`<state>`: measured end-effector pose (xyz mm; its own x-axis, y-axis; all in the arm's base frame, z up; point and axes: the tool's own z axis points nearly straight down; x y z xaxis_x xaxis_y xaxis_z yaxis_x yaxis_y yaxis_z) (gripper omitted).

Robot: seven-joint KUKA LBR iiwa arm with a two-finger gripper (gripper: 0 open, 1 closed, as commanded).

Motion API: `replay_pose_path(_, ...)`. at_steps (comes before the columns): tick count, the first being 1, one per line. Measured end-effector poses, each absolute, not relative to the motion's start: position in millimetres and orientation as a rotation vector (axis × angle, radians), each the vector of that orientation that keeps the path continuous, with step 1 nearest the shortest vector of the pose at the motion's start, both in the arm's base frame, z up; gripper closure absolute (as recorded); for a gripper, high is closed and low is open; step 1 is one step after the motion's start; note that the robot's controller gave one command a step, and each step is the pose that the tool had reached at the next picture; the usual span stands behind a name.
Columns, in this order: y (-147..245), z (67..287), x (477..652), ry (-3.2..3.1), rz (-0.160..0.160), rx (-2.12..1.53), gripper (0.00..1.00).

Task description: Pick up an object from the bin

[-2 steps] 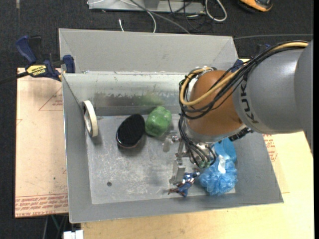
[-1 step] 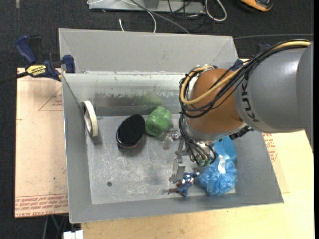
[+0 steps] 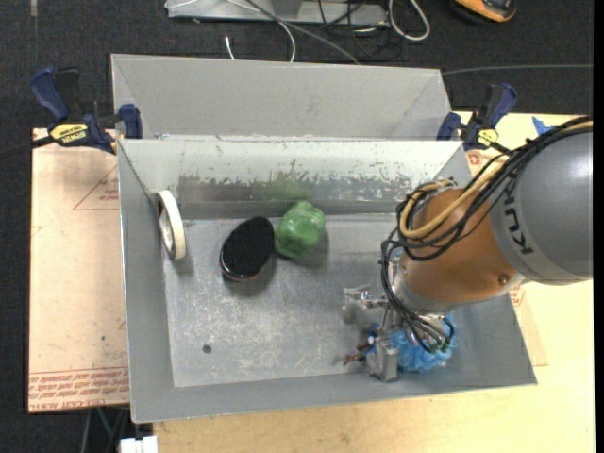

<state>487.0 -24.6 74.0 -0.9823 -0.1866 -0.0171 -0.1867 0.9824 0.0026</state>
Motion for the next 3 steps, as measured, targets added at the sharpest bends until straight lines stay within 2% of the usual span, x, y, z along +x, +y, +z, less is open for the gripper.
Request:
replay_pose_path(1,-28.3,104.8,485.1,3.126,0.004,-0.289,0.00)
replay_pose_path(2,-78.9,99.4,508.0,3.079,0.006,-0.580,0.00)
replay_pose_path(3,-115.5,69.2,507.6,3.108,0.012,-0.462,0.00)
